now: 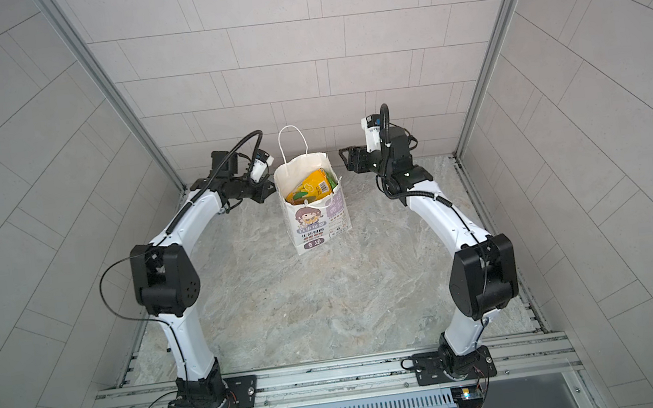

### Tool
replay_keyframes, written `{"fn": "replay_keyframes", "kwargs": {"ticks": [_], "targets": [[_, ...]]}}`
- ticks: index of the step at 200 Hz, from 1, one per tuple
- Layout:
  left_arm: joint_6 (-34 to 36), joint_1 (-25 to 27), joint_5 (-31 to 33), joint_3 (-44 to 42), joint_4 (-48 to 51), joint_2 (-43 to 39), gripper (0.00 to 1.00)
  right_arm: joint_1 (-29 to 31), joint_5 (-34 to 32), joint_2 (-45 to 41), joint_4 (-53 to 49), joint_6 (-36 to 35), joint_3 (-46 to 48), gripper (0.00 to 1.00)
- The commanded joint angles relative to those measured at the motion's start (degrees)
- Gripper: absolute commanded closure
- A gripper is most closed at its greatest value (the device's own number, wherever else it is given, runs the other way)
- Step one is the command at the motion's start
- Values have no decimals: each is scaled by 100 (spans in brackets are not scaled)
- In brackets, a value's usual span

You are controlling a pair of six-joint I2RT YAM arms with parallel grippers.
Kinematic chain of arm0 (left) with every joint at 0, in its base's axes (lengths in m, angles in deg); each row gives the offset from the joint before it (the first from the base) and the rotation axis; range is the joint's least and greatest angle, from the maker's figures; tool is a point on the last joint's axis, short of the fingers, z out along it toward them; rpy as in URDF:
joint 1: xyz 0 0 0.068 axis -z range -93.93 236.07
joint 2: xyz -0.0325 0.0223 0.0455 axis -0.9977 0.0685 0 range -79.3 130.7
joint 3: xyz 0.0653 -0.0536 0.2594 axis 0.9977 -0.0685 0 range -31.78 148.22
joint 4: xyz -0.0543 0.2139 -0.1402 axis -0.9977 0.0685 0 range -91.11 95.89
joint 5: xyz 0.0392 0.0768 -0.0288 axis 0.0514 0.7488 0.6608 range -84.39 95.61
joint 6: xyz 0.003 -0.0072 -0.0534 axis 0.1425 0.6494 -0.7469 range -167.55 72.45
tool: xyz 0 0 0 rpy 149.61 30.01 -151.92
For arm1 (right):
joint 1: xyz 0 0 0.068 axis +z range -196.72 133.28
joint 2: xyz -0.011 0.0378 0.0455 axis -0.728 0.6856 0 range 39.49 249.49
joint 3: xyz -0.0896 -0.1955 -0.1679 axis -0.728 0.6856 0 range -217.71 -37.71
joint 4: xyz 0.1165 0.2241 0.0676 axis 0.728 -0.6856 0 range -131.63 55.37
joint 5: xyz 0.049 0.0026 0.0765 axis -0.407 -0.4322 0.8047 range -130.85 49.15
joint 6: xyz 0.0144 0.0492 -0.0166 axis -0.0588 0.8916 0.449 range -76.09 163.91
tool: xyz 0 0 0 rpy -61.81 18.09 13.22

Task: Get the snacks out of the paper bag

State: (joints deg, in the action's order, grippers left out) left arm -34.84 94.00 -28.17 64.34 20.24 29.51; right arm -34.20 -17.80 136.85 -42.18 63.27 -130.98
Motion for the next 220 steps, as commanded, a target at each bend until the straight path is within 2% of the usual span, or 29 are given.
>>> {"fn": "replay_keyframes", "kwargs": {"ticks": [1,5,17,25,44,49,55,81,91,132,171,197,209,220], "targets": [[-1169,-78,1004,-991,-1869,-1018,42,145,-135,559,-2002,-1040,-898,19],[-1346,-80,1168,-1204,-2067,-1171,34,191,-181,674,-2279,-1182,-1110,18],[-1885,-79,1498,-1720,-2443,-1545,32,393,-416,968,-2909,-1611,-1678,17],[-2258,-71,1734,-1938,-2483,-1709,24,520,-642,1153,-3198,-1794,-2003,17],[-2993,-29,1791,-2246,-2440,-1924,17,644,-927,1596,-3607,-1765,-2686,17],[-3138,11,1938,-2290,-2349,-1990,12,660,-960,1720,-3700,-1745,-2868,17],[-3233,68,2180,-2351,-2227,-2087,11,673,-979,1854,-3829,-1728,-3087,17],[-3030,376,3036,-2645,-2141,-2457,12,708,-1030,2318,-4012,-1672,-3704,22],[-2982,377,3010,-2649,-2137,-2509,11,717,-958,2501,-4123,-1671,-3916,28],[-2694,377,3171,-2551,-1905,-2735,12,849,-901,2798,-4343,-1599,-4287,63],[-2557,377,3091,-2553,-1888,-2821,12,952,-996,2686,-4368,-1305,-4219,80],[-2468,377,3061,-2472,-1858,-2819,12,1033,-1164,2505,-4377,-1042,-4040,86],[-2338,377,2971,-2296,-1575,-2782,4,1043,-1272,2393,-4344,-877,-3903,91],[-2228,377,2985,-2036,-1194,-2720,2,1043,-1316,2309,-4312,-757,-3793,92]]}}
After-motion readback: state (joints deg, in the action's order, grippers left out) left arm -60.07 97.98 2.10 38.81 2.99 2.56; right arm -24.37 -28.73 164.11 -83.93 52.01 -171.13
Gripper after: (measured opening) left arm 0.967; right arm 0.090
